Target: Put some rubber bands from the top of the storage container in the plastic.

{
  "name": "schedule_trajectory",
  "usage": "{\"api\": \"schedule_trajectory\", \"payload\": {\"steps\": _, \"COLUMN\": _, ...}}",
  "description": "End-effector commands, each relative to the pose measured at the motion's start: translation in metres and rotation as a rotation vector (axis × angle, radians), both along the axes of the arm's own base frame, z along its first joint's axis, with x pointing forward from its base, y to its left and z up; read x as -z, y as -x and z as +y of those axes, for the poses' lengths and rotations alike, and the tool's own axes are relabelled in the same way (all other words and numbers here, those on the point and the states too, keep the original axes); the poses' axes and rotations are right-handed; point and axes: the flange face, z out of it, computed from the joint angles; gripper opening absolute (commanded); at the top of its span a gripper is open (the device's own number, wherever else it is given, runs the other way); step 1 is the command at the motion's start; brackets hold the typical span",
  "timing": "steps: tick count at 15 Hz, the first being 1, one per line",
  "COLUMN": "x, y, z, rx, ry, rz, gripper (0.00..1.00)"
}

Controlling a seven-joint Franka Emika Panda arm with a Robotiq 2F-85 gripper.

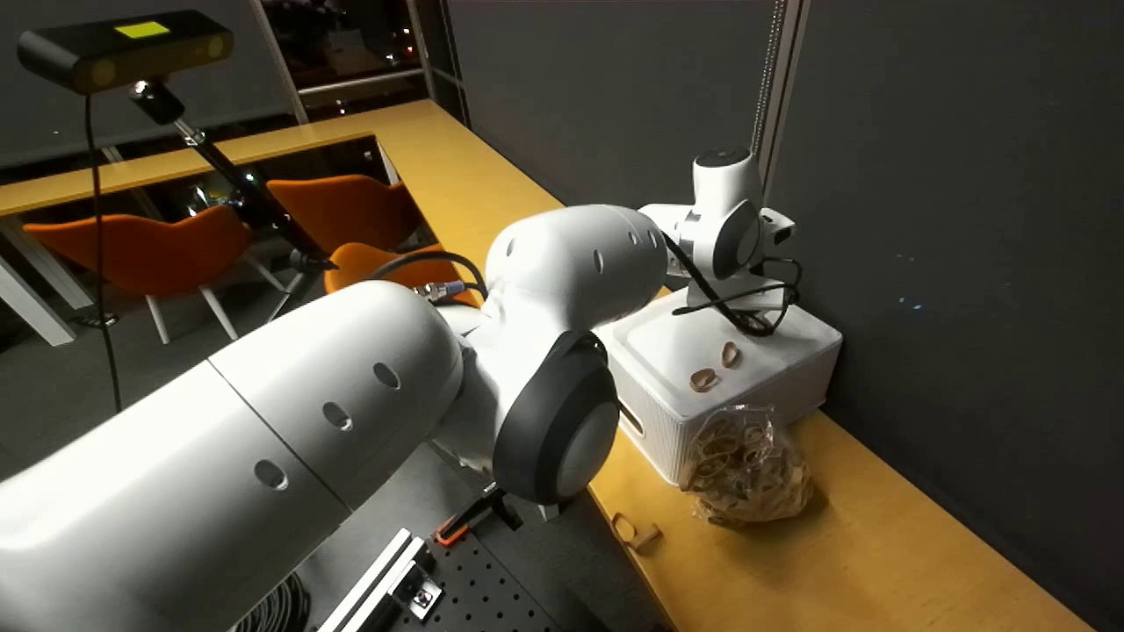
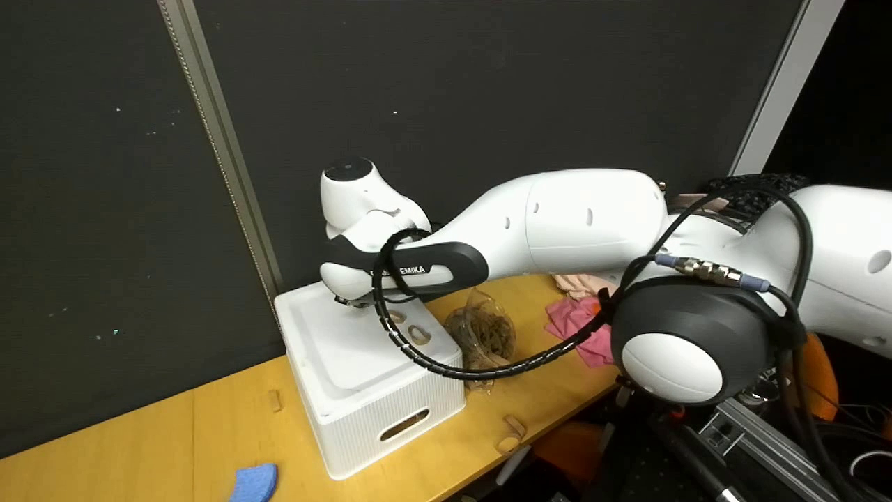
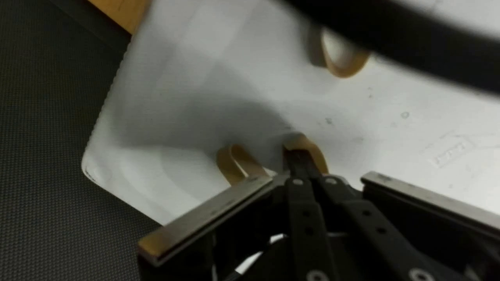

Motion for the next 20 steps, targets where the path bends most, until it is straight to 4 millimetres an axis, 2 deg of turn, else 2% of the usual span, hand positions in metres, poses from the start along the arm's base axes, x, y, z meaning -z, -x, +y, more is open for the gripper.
{"api": "schedule_trajectory", "payload": {"steps": 1, "x": -0.005, "y": -0.001, "z": 0.004, "rx": -0.003, "ry": 0.023, "rz": -0.015, "gripper": 0.0}}
{"api": "schedule_trajectory", "payload": {"steps": 4, "x": -0.014, "y": -0.002, "z": 0.003, "rx": 0.009, "ry": 0.043, "rz": -0.015, "gripper": 0.0}}
{"api": "schedule_trajectory", "payload": {"steps": 9, "x": -0.046, "y": -0.004, "z": 0.003, "rx": 0.07, "ry": 0.092, "rz": -0.008, "gripper": 0.0}}
{"api": "schedule_trajectory", "payload": {"steps": 12, "x": -0.065, "y": 0.002, "z": 0.009, "rx": 0.14, "ry": 0.12, "rz": 0.055, "gripper": 0.0}}
{"api": "schedule_trajectory", "payload": {"steps": 15, "x": -0.075, "y": 0.008, "z": 0.009, "rx": 0.193, "ry": 0.126, "rz": 0.115, "gripper": 0.0}}
{"api": "schedule_trajectory", "payload": {"steps": 17, "x": -0.074, "y": 0.01, "z": 0.006, "rx": 0.219, "ry": 0.119, "rz": 0.135, "gripper": 0.0}}
{"api": "schedule_trajectory", "payload": {"steps": 18, "x": -0.073, "y": 0.01, "z": 0.005, "rx": 0.225, "ry": 0.119, "rz": 0.139, "gripper": 0.03}}
{"api": "schedule_trajectory", "payload": {"steps": 19, "x": -0.07, "y": 0.011, "z": 0.004, "rx": 0.225, "ry": 0.116, "rz": 0.145, "gripper": 0.27}}
{"api": "schedule_trajectory", "payload": {"steps": 20, "x": -0.067, "y": 0.01, "z": 0.002, "rx": 0.219, "ry": 0.114, "rz": 0.143, "gripper": 0.28}}
